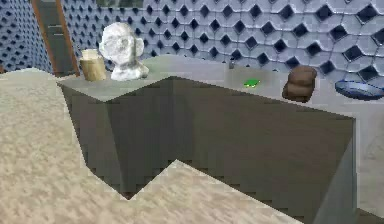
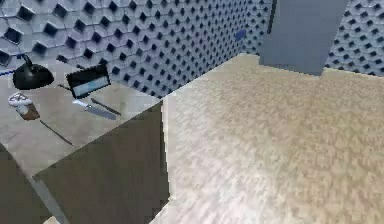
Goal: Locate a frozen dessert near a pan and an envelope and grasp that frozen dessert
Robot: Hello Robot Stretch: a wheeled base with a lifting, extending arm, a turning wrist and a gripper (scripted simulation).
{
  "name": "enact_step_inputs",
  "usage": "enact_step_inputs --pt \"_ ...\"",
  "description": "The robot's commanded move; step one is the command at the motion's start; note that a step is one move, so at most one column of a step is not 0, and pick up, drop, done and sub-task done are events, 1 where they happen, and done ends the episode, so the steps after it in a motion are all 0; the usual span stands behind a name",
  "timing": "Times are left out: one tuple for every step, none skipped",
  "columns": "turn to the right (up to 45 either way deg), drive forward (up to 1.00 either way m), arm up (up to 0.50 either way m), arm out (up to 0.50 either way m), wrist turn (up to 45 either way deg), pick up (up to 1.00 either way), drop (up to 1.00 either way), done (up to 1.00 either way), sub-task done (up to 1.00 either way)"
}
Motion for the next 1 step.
enact_step_inputs --pt "-36.0 0.0 0.0 0.0 0.0 0.0 0.0 0.0 0.0"
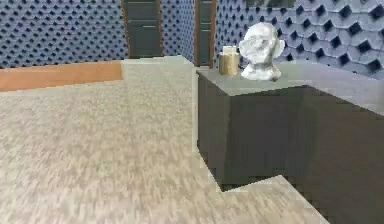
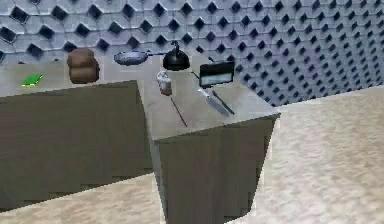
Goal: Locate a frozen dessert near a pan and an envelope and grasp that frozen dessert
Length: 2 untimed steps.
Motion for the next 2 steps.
enact_step_inputs --pt "45.0 0.0 0.0 0.0 0.0 0.0 0.0 0.0 0.0" --pt "9.0 0.0 0.0 0.0 0.0 0.0 0.0 0.0 0.0"
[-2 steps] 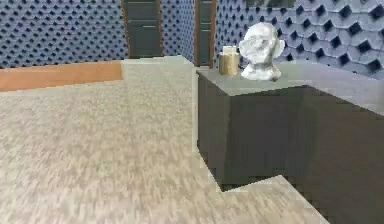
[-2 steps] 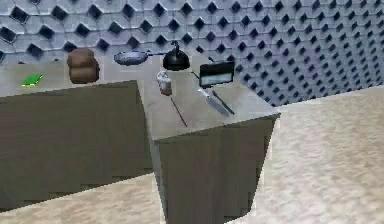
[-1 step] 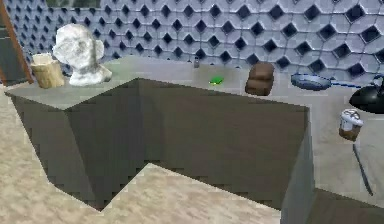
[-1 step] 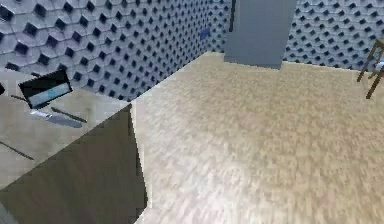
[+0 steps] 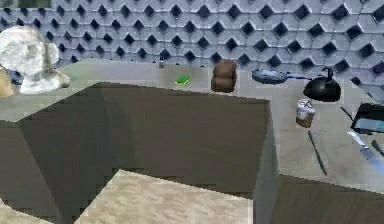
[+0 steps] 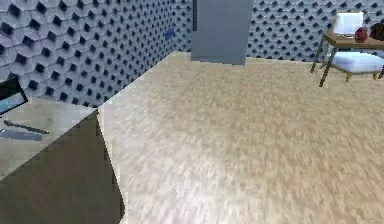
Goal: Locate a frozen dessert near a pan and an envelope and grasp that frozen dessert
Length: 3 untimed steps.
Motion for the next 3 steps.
enact_step_inputs --pt "0.0 0.5 0.0 0.0 0.0 0.0 0.0 0.0 0.0" --pt "-33.0 0.0 0.0 0.0 0.0 0.0 0.0 0.0 0.0" --pt "0.0 0.0 0.5 0.0 0.0 0.0 0.0 0.0 0.0"
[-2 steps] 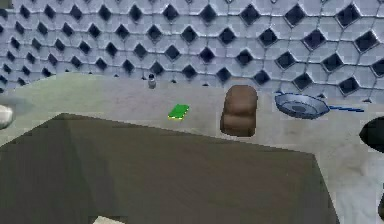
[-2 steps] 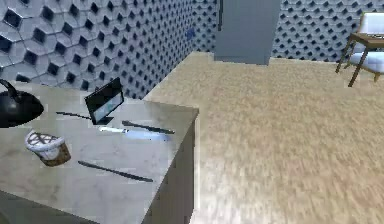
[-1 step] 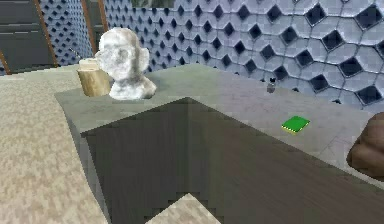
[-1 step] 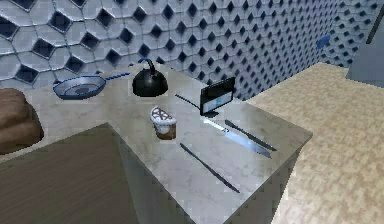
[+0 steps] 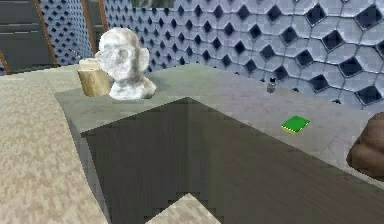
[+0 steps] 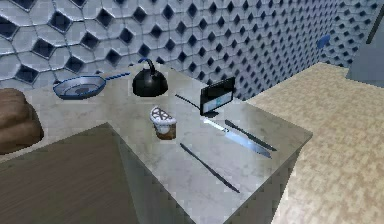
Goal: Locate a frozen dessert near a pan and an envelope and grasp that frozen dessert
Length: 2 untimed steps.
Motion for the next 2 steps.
enact_step_inputs --pt "0.0 0.0 0.38 0.0 0.0 0.0 0.0 0.0 0.0" --pt "0.0 0.0 0.0 0.3 0.0 0.0 0.0 0.0 0.0"
